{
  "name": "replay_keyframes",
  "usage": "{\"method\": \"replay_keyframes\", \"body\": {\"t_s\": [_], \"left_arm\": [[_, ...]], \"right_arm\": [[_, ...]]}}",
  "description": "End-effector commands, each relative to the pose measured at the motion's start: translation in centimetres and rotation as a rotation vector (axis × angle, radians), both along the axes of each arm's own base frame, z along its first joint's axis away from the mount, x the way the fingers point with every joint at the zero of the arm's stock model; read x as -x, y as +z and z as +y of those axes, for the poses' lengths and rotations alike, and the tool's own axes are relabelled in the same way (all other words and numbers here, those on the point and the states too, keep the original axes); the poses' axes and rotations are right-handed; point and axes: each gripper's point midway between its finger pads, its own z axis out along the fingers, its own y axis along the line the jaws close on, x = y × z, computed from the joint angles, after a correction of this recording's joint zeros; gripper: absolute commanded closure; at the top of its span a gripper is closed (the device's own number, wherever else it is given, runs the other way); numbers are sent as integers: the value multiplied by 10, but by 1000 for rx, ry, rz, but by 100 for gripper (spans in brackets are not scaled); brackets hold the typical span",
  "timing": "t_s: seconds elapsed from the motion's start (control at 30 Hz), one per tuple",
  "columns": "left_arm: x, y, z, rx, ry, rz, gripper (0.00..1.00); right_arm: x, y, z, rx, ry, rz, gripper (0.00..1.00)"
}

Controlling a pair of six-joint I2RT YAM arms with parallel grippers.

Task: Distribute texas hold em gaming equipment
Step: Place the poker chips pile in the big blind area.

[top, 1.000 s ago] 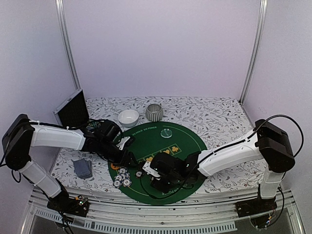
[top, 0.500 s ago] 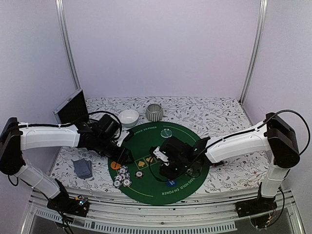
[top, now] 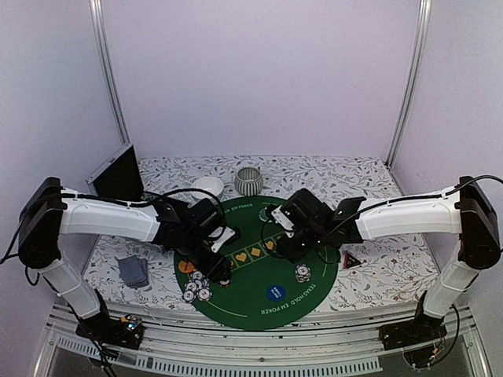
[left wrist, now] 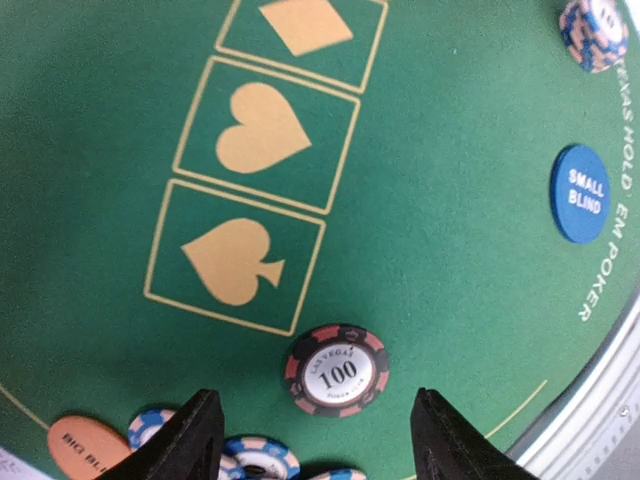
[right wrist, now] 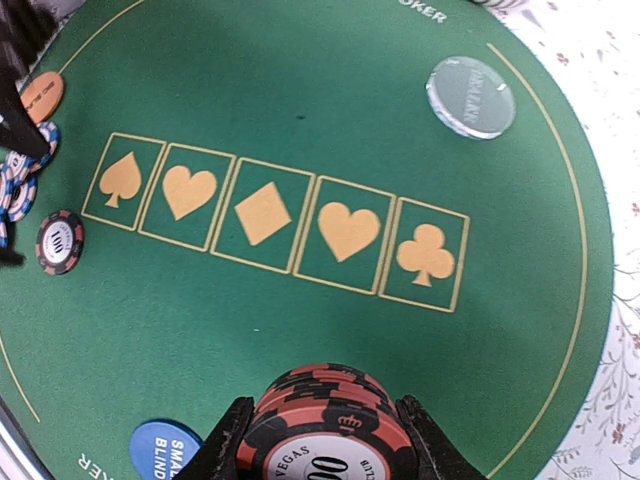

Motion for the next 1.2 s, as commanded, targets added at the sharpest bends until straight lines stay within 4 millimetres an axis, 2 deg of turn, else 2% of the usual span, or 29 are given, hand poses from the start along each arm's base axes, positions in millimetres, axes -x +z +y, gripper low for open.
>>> {"method": "replay_keyframes", "body": {"t_s": [0.0, 0.23, 0.43, 0.6, 0.77, 0.93, 1.1, 1.17], "left_arm": [[7, -20, -8, -113, -58, -1, 34], [15, -35, -4, -175, -68, 47, 45], [18, -39, -6, -200, -81, 38, 48], [20, -52, 1, -263, -72, 52, 59], [10, -52, 17, -338, -36, 6, 64], [-17, -46, 38, -359, 56, -21, 69], [-36, -42, 50, -334, 124, -18, 71], [-35, -35, 43, -294, 116, -8, 70]], "right_arm": [[-3, 13, -10, -3, -31, -27, 85], [0, 8, -15, 8, -37, -14, 85], [0, 7, -13, 7, -31, -13, 85], [0, 6, -12, 6, -32, -9, 85], [0, 9, -12, 0, -28, -10, 85], [1, 13, -10, -18, -27, -4, 85], [5, 12, -7, -36, -26, 23, 85], [6, 13, -7, -39, -30, 28, 85]]}}
